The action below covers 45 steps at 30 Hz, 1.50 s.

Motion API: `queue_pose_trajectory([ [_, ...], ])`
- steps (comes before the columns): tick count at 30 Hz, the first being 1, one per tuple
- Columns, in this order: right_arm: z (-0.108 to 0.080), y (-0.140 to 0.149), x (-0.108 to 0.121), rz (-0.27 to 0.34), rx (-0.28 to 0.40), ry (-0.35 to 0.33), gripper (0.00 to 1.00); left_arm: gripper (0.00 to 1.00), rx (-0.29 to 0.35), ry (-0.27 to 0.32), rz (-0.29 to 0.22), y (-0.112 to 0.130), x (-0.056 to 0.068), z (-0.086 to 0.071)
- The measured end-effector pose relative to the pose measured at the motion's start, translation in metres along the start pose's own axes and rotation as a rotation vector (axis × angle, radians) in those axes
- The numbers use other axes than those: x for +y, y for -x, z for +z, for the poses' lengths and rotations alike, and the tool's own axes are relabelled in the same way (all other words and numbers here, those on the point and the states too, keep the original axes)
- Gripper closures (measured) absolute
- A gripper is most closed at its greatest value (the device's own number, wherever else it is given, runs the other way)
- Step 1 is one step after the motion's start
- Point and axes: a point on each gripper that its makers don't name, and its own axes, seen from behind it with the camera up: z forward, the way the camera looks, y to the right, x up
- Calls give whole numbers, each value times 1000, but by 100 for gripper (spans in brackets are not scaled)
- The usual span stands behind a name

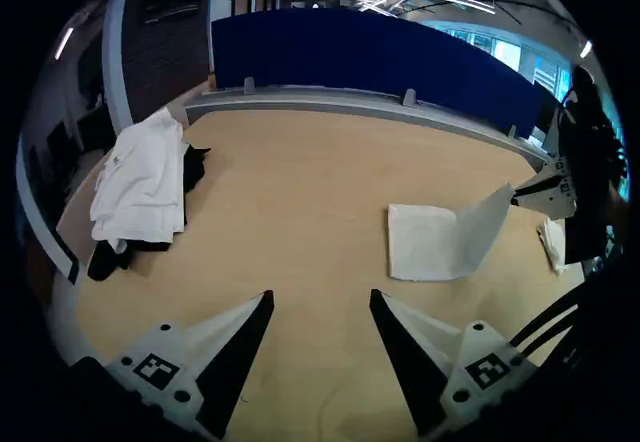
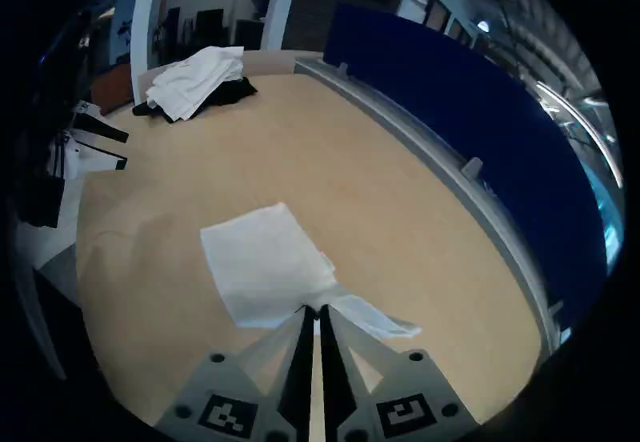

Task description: Fold towel

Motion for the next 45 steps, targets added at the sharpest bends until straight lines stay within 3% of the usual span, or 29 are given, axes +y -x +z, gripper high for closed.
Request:
queue_pose_trajectory([
  [7,30,-31,-34,-54,13,-63,95,11,45,-9,-30,-19,-15,-21],
  [11,56,-42,-60,-84,0,-107,95,11,73,-22,-41,-27,-26,-33],
  [17,108,-35,-105,-86,-42,-183,95,11,83,-40,-67,-25,-36,-40],
  [20,126,-24,-121,-66,-70,-213,95,11,74,-46,-81,-20,-39,-40],
  [23,133,-17,-127,-49,-88,-222,95,11,69,-45,-88,-16,-39,-39],
  [33,127,-20,-122,-24,-72,-227,90,11,60,-35,-74,-13,-35,-32],
  [35,126,-21,-121,-19,-67,-223,81,11,60,-36,-69,-13,-35,-31],
  [39,122,-21,-117,-17,-58,-212,37,11,60,-39,-63,-14,-35,-29],
  [45,117,-22,-113,-3,-42,-195,20,11,60,-40,-62,-14,-35,-28],
])
